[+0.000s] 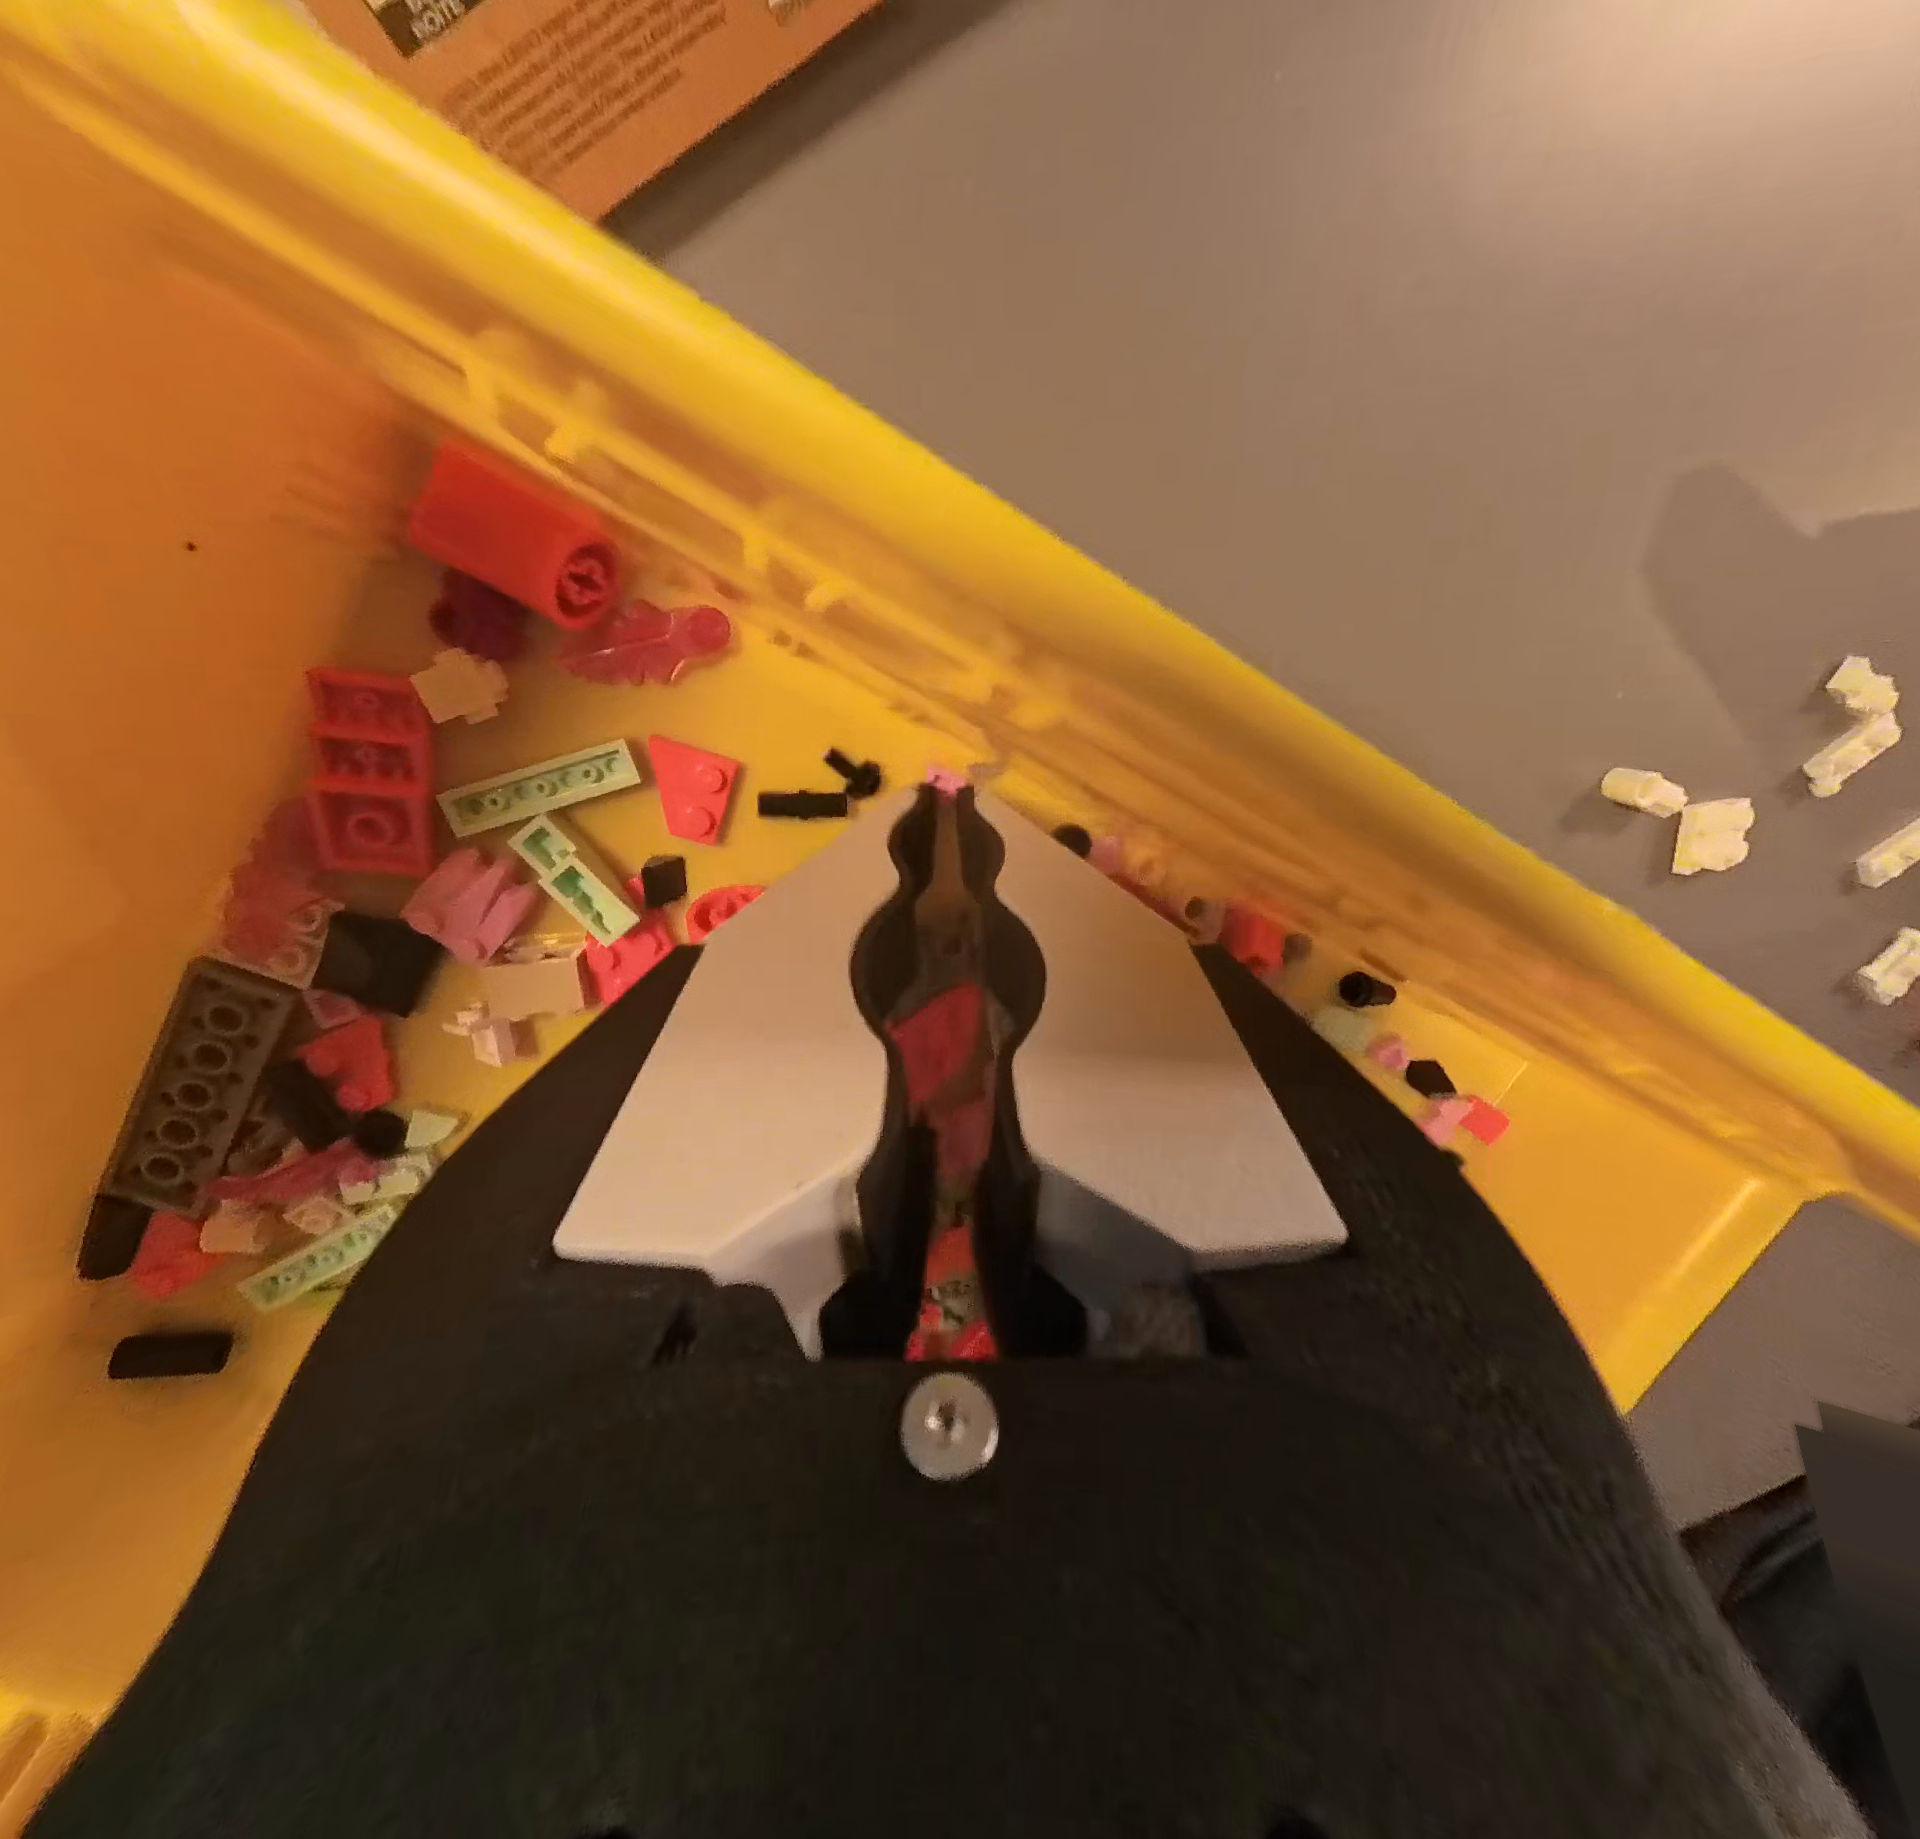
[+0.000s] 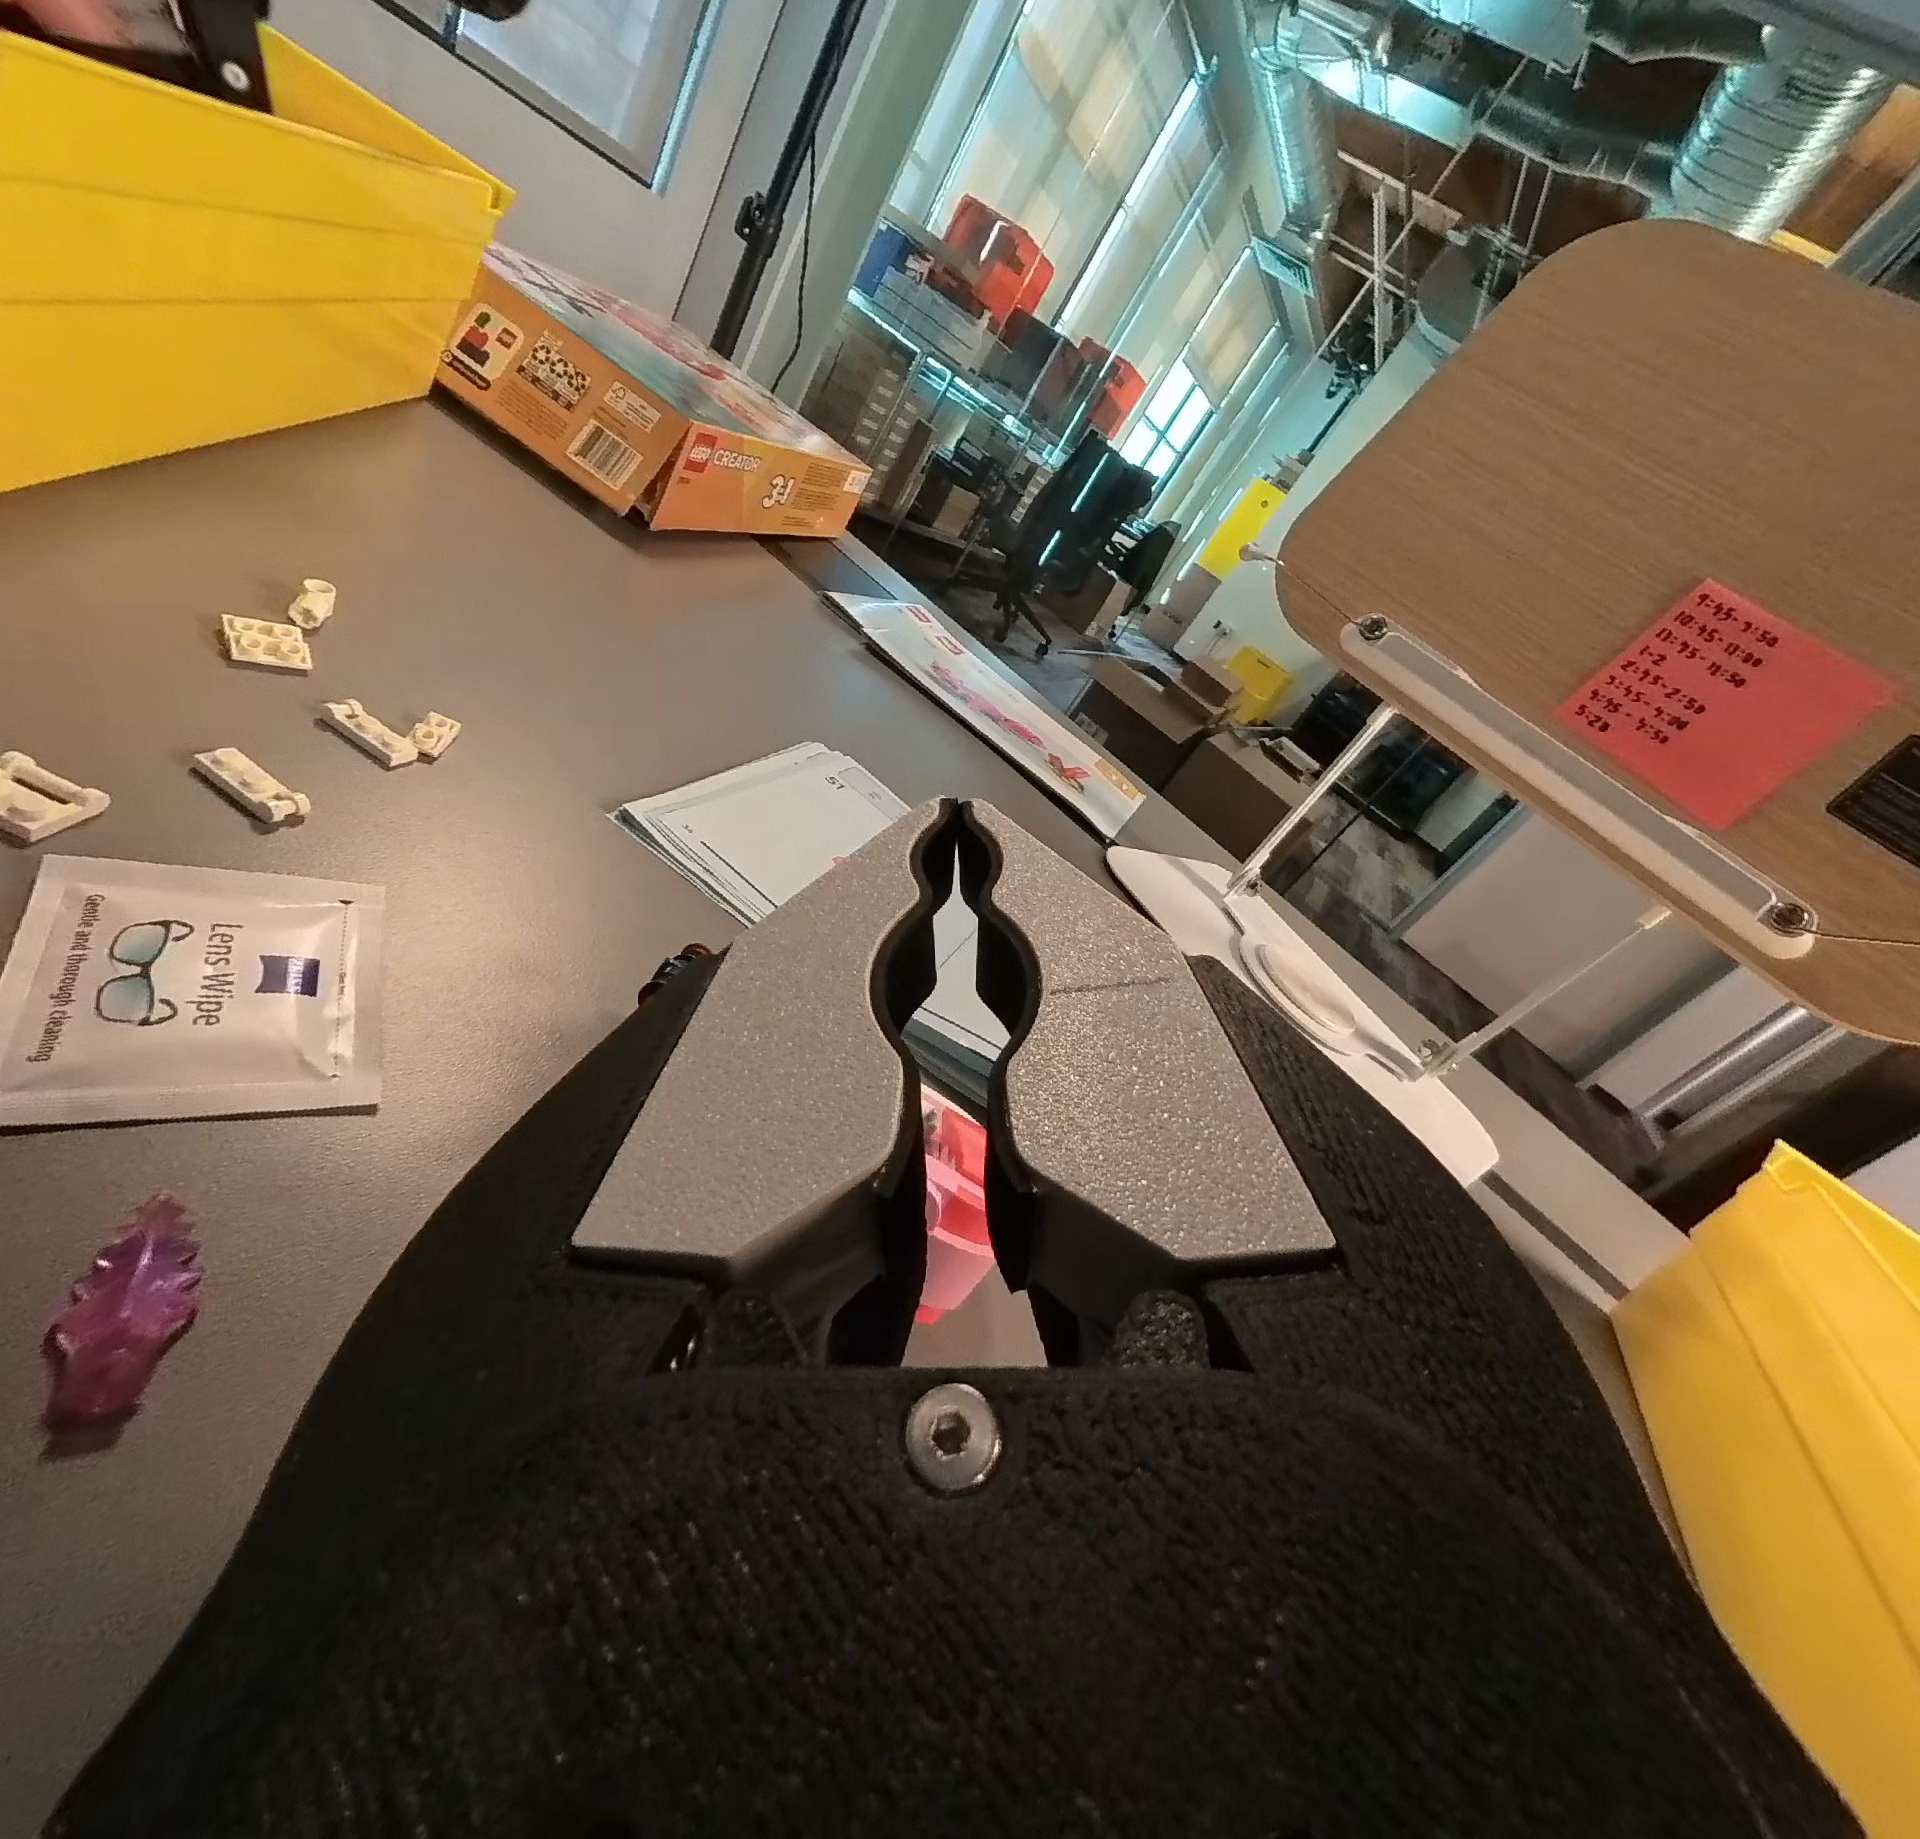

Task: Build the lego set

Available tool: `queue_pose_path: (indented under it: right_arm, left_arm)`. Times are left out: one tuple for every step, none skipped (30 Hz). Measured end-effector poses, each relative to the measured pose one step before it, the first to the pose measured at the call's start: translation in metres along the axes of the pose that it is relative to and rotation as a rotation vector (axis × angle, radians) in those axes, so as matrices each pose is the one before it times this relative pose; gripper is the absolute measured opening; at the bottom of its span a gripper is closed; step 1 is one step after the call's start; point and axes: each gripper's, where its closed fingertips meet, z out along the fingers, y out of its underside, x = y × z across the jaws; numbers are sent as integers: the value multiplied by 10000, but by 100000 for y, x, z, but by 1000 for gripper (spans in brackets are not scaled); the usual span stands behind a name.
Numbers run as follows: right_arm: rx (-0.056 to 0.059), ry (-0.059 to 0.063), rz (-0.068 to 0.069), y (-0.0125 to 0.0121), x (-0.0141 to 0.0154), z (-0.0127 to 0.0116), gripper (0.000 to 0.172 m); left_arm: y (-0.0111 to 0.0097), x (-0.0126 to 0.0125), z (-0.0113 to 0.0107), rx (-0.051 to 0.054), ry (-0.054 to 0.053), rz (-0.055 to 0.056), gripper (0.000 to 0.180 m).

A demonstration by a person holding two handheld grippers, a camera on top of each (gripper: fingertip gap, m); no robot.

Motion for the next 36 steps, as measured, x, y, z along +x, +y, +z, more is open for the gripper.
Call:
queue_pose_path:
  right_arm:
    - [7, -18, 0, -16, -34, -15, 0]
    - [4, -13, -3, -11, -24, 3, 0]
    - [6, -15, 0, -8, -21, 4, 0]
    - [7, -16, 0, -16, -31, -5, 0]
    - [3, -14, 1, -4, -20, 2, 0]
    - [1, -12, 0, -7, -25, 1, 0]
    - [-1, -13, -3, -4, -25, 10, 0]
    - [2, -19, -4, -8, -33, 2, 0]
    - [4, -21, -9, -21, -49, 14, 0]
    - [-3, -8, -14, 2, -24, -1, 0]
    - [-1, -5, -8, 0, -24, 10, 0]
    - [4, -5, 0, -5, -7, -8, 0]
    - [8, -2, 5, -6, 2, -5, 0]
    - [7, -1, 7, -14, 6, -5, 0]
    - [0, 2, 5, 5, 8, 0, 0]
    - [-5, 0, -2, 2, -7, 7, 0]
    - [-8, -6, -8, 15, -16, 4, 0]
    - [-11, -12, -11, 6, -26, 13, 0]
    - [-6, -17, -11, 3, -47, 16, 0]
    - [5, -23, -9, -17, -43, 4, 0]
    - [4, -20, -13, -13, -50, 4, 0]
    - [1, -11, -13, -4, -29, 2, 0]
    - [0, -9, -7, 3, -22, 1, 0]
    - [0, -10, -3, 0, -12, 0, 0]
    - [0, -10, -2, -5, -21, 0, 0]
    - [1, -9, -6, 2, -22, 1, 0]
    - [2, -10, -9, -8, -17, -8, 0]
    - [1, -15, -6, 3, -30, 11, 0]
    - [0, -17, -2, -5, -31, 1, 0]
    - [-1, -15, -3, -4, -27, 10, 0]
    - [1, -12, -1, -1, -16, 1, 0]
    - [3, -11, 2, -5, -16, 2, 0]
    - [5, -8, 4, -7, -14, 3, 0]
    - [7, -9, 6, -14, -4, -5, 0]
    - [7, -10, 6, -11, -19, -5, 0]
    - [2, -8, 1, -2, -12, 11, 0]
  left_arm:
    - [304, -12, -104, -106, 17, 35, 2]
    - [335, -43, -133, -108, -2, 43, 3]
    - [337, -46, -156, -101, -10, 73, 2]
    - [274, -150, -189, -40, -83, 103, 1]
    - [159, -154, -267, 46, -83, 94, 0]
    - [136, -91, -290, 48, -28, 24, 0]
    - [36, 12, -319, 103, 64, -30, 0]
    - [-67, 38, -345, 159, 90, -51, 0]
    - [-79, 18, -313, 146, 62, -27, 0]
    - [-26, -71, -264, 88, 12, -16, 0]
    - [-11, -44, -194, 58, 7, 10, 0]
    - [43, 32, -164, 22, 40, 3, 0]
    - [28, 159, -201, 21, 81, 8, 0]
    - [-36, 264, -280, 87, 101, 14, 0]
    - [-83, 254, -331, 125, 50, 21, 0]
    - [-86, 103, -303, 119, -65, 71, 0]
    - [-47, -48, -192, 79, -170, 142, 0]
    - [-59, -176, -32, 54, -221, 165, 0]
    - [-54, -298, 133, 16, -274, 55, 0]
    - [-16, -151, 272, -54, -142, -44, 1]
    - [26, 120, 365, -118, 63, -144, 5]
    - [20, 303, 394, -140, 199, -181, 5]
    - [-90, 274, 371, -87, 172, -132, 5]
    - [-158, 120, 332, -46, 60, -4, 5]
    - [-128, -128, 295, -62, -127, 85, 6]
    - [-76, -308, 246, -97, -237, 81, 7]
    - [-25, -189, 225, -118, -138, 21, 9]
    - [-26, 15, 195, -107, 19, -86, 12]
    - [-34, 125, 160, -80, 113, -171, 14]
    - [-54, 199, 130, -49, 152, -164, 16]
    - [-14, 105, 100, -55, 90, -106, 16]
    - [68, -53, 91, -94, -27, -52, 16]
    - [108, -108, 82, -101, -75, -16, 16]
    - [123, -53, 52, -88, -40, -10, 16]
    - [120, 35, 68, -75, 18, -19, 16]
    - [92, 41, 64, -44, 24, -19, 16]
